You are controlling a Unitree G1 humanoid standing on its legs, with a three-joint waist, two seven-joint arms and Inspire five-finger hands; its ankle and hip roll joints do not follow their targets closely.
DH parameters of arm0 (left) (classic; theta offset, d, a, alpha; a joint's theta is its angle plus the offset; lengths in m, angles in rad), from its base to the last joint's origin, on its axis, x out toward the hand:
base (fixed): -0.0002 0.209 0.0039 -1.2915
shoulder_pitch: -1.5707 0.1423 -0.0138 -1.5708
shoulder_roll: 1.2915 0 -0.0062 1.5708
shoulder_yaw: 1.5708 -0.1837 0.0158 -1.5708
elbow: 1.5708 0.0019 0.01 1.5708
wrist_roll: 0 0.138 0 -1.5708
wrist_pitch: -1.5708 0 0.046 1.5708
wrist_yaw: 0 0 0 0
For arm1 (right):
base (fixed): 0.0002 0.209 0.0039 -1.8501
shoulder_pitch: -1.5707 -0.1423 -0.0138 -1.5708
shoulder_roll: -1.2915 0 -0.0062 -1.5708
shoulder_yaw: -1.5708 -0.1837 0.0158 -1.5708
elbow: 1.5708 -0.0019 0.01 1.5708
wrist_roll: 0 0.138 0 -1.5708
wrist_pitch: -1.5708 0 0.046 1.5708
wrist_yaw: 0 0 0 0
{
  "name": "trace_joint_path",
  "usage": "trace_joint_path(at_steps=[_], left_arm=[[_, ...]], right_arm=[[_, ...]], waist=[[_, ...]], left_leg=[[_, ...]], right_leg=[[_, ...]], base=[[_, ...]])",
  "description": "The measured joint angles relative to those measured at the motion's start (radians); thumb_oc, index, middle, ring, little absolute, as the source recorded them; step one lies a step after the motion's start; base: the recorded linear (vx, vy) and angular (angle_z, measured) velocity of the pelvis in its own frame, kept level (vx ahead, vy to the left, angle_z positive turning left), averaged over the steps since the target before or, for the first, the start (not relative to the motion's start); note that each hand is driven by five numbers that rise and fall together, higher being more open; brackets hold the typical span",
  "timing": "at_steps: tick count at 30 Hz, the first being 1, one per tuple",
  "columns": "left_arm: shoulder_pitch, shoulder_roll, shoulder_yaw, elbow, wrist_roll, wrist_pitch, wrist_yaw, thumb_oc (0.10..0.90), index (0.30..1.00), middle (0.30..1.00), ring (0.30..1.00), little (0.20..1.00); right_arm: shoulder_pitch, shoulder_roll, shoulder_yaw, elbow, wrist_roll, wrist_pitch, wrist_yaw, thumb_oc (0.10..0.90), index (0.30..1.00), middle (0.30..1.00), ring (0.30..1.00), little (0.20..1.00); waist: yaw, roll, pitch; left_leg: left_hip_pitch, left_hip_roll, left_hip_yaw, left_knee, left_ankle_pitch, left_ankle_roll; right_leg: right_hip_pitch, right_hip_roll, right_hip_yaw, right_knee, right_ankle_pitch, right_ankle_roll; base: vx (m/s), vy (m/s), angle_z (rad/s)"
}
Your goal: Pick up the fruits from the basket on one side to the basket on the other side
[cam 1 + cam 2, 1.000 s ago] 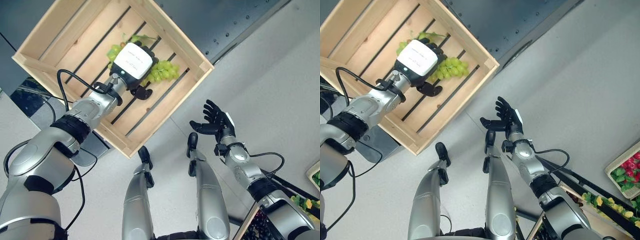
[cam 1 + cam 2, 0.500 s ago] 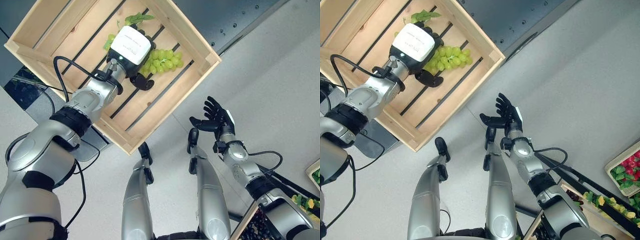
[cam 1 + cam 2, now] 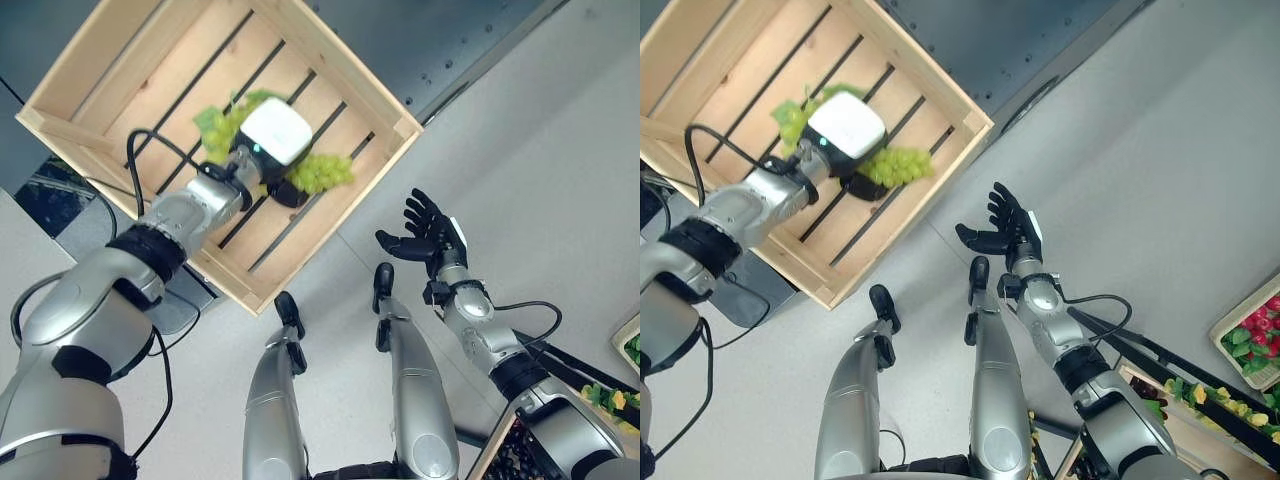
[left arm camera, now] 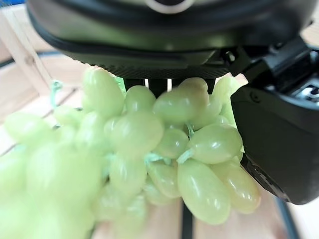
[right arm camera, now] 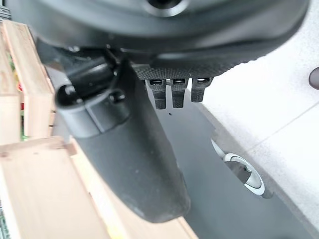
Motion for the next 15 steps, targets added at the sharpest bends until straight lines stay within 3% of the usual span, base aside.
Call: trace_joint_path(at_steps=[8, 15], left_arm=[[0.12, 0.02, 0.004, -0.021, -0.005, -0.04, -0.011, 0.4, 0.3, 0.3, 0.3, 0.3], [0.313, 0.019, 0.195, -0.067, -0.158, -0.039, 0.061, 0.4, 0.3, 0.3, 0.3, 0.3]], right_arm=[[0.056, 0.0, -0.001, -0.002, -0.052, -0.001, -0.015, 0.8, 0.9, 0.9, 0.9, 0.9], [0.134, 0.0, -0.004, -0.042, -0.139, -0.001, -0.016, 0.8, 0.9, 0.9, 0.9, 0.9]], waist=[[0.019, 0.0, 0.0], [0.022, 0.001, 0.001]], left_leg=[[0.153, -0.004, 0.007, -0.052, 0.004, -0.004], [0.379, -0.008, 0.026, -0.162, 0.011, -0.012]], right_leg=[[0.158, 0.009, -0.001, -0.073, 0.019, 0.009], [0.371, 0.021, -0.015, -0.163, 0.027, 0.017]], base=[[0.0, 0.012, -0.03], [0.02, 0.018, -0.06]])
